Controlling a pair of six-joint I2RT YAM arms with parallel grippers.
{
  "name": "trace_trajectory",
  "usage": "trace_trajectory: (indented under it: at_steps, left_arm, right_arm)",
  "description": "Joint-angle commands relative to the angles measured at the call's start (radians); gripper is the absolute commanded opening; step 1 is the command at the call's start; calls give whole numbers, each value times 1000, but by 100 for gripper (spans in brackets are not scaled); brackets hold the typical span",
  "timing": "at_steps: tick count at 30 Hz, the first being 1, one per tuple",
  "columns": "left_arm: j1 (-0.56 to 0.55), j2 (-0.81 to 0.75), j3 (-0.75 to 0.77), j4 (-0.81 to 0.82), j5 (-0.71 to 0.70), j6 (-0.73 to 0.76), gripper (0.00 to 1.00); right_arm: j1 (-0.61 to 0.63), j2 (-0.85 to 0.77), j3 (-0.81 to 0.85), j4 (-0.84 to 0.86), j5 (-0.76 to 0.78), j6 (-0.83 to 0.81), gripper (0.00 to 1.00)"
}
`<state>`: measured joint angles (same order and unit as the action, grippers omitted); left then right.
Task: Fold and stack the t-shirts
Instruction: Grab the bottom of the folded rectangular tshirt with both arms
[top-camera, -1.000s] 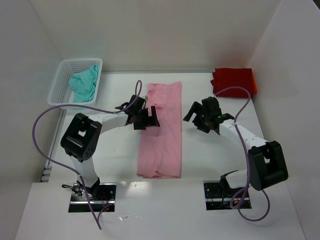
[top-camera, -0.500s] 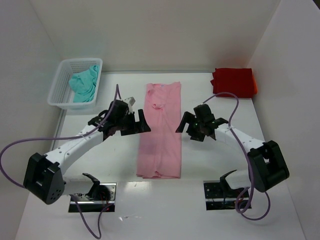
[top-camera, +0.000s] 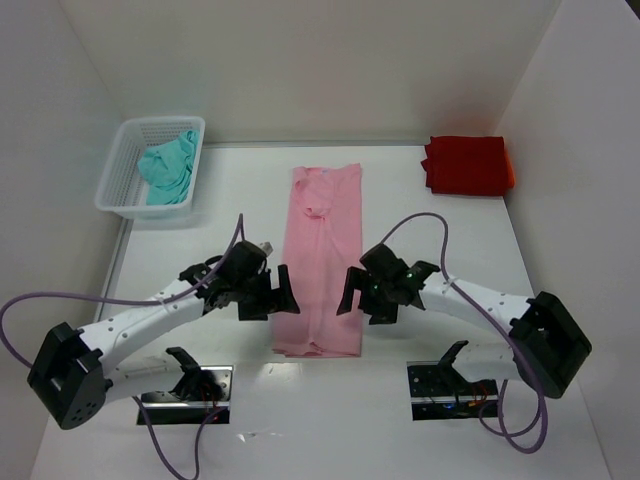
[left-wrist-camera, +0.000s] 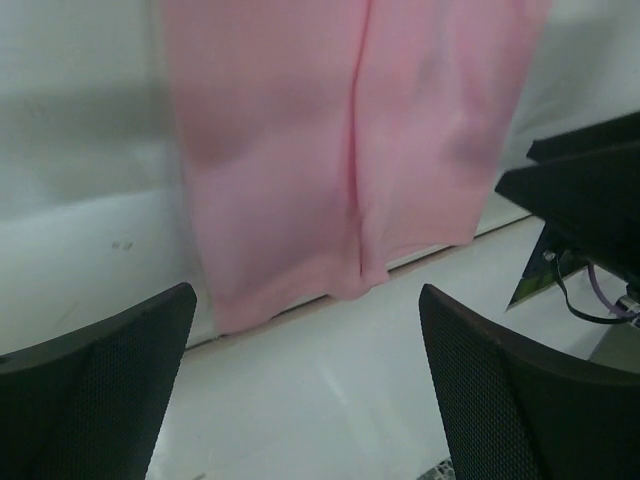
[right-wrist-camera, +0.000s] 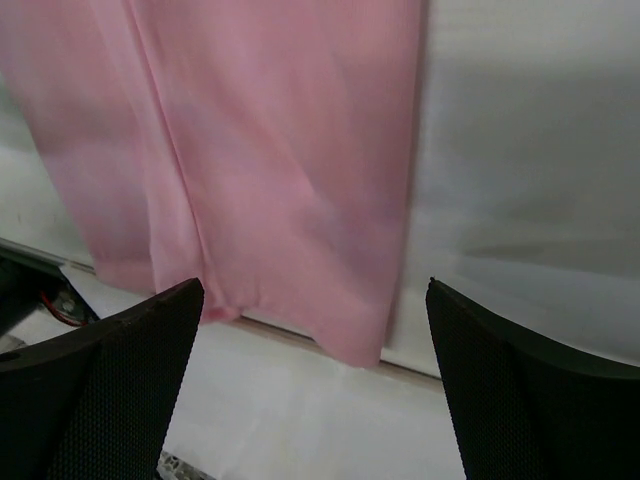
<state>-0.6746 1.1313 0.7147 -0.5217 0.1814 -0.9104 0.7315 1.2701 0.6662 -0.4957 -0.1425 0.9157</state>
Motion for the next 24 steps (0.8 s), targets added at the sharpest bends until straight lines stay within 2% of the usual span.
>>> trace_trajectory:
  at_steps: [1, 12, 18, 23, 24]
  left_arm:
    - [-35, -41, -50, -49, -22, -122, 100]
    - [-169, 13, -84, -74, -60, -209, 100]
    - [-169, 59, -118, -49, -82, -219, 94]
    - [-169, 88, -138, -15, -82, -228, 90]
    - [-169, 88, -147, -15, -82, -237, 90]
  right_arm:
    - [83, -73, -46, -67, 1, 112, 97]
    - [195, -147, -161, -80, -37, 229, 92]
    - [195, -184, -189, -12, -37, 276, 85]
    - [195, -120, -189, 14, -23, 264, 81]
    - [195, -120, -179, 14, -23, 252, 77]
